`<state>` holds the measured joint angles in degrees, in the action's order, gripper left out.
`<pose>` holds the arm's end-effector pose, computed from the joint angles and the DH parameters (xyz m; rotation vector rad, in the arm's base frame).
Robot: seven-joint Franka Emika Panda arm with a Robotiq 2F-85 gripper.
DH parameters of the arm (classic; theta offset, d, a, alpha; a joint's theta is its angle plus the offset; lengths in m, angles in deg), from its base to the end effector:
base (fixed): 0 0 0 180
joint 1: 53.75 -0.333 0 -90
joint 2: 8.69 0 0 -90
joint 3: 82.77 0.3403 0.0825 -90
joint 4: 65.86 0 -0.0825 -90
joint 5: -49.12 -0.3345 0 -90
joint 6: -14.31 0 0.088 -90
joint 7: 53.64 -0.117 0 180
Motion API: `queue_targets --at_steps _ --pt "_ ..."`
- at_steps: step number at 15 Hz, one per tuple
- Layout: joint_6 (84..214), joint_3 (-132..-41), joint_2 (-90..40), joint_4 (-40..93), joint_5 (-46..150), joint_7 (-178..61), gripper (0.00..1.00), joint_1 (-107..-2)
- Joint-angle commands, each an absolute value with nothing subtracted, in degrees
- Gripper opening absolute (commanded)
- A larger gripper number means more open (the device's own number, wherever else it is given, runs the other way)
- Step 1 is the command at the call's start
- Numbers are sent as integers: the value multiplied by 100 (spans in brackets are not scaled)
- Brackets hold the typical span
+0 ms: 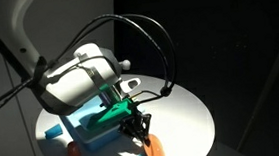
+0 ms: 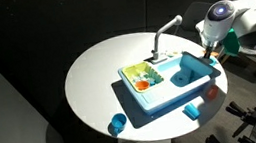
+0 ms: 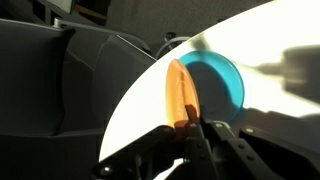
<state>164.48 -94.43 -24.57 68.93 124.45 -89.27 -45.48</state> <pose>0.4606 -0.1485 0.2639 2.4645 0.2830 0.0781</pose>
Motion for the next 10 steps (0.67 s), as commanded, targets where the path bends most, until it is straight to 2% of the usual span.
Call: queue_targets --at_steps 1,2,4,10 --pt "16610 -9448 -2495 6890 12534 -8884 9 -4418" --pt "16601 -9447 -2504 6890 12523 -8882 31 -4421" --pt "16586 -9441 -2518 6887 12509 -8876 35 -4427" --pt "16569 -9417 -2498 6895 12476 -8843 82 -4447"
